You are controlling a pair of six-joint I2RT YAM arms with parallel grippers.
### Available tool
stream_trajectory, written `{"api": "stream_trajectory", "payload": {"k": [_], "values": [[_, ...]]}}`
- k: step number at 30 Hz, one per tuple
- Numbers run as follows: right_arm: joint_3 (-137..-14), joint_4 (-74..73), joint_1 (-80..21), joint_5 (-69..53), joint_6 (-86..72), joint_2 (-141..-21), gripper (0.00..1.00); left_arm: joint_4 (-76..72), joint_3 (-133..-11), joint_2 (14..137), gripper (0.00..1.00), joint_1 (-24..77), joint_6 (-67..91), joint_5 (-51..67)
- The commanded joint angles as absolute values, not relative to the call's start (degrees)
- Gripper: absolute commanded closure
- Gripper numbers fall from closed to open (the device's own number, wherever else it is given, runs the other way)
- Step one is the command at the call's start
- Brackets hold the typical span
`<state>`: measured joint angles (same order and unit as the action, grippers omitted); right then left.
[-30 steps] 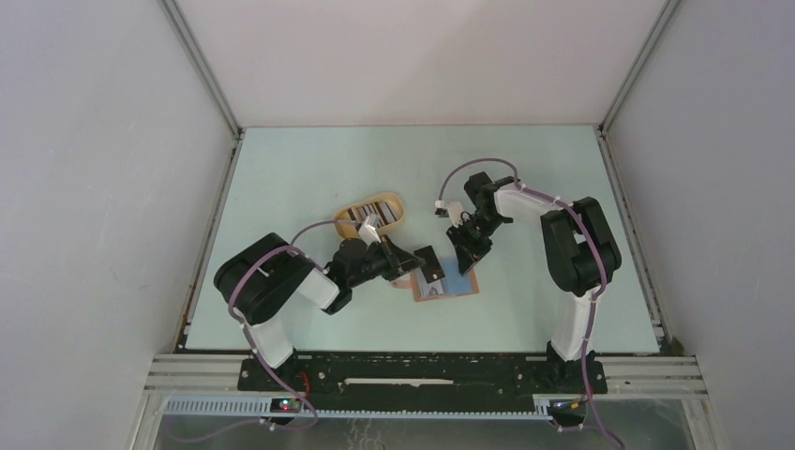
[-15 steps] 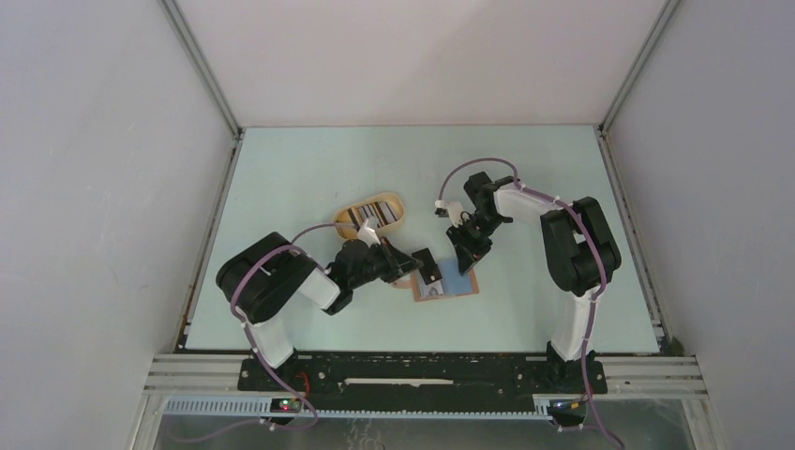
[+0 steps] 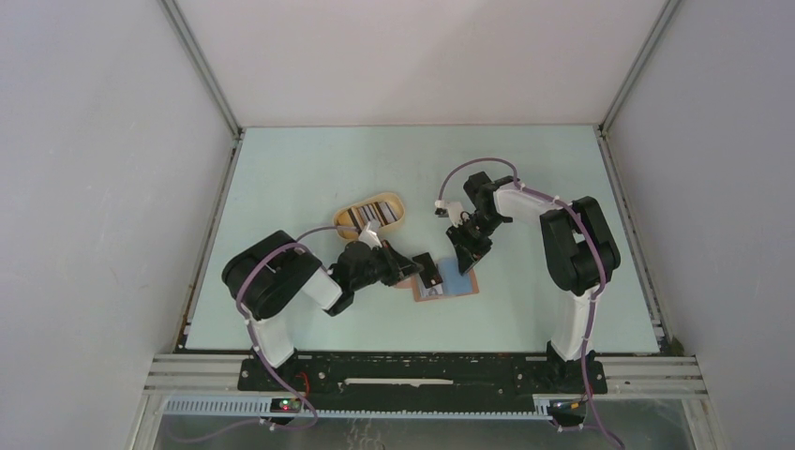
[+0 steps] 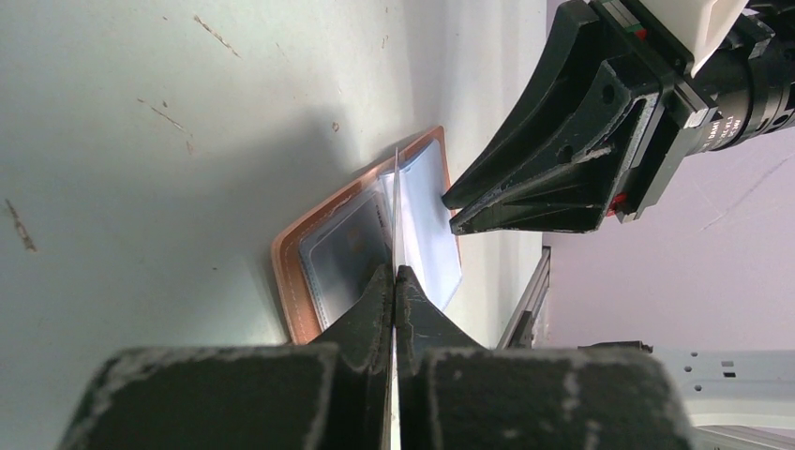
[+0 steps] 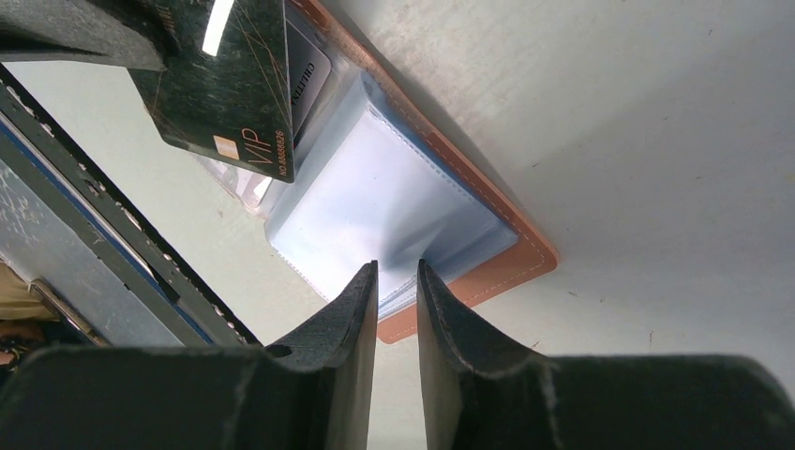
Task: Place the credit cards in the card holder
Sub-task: Insert the credit card into the card holder.
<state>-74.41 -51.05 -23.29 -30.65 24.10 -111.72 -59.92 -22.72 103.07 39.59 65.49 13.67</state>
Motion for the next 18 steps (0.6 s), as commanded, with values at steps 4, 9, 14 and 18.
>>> {"api": "stream_trajectory", "payload": {"k": [4,9,14,18], "values": [[-75.9,-51.3,-23.6,-29.9,24.0,-112.9,0.70,-65.9,-23.0,104.3,1.00,40.0,66.1,13.6],[-76.0,-51.3,-23.7,-29.8,24.0,-113.1,0.70,-66.3,-22.1,103.3,1.00,40.0,66.2,13.4],[-75.9,-51.3,-23.6,-29.8,24.0,-113.1,0.70,-66.4,-22.5,104.2,1.00,40.0,66.3,13.9],[-76.0,-51.3,-23.6,-29.7,24.0,-113.1,0.70,-66.8,-23.0,105.2,1.00,40.1,66.7,14.5]]}}
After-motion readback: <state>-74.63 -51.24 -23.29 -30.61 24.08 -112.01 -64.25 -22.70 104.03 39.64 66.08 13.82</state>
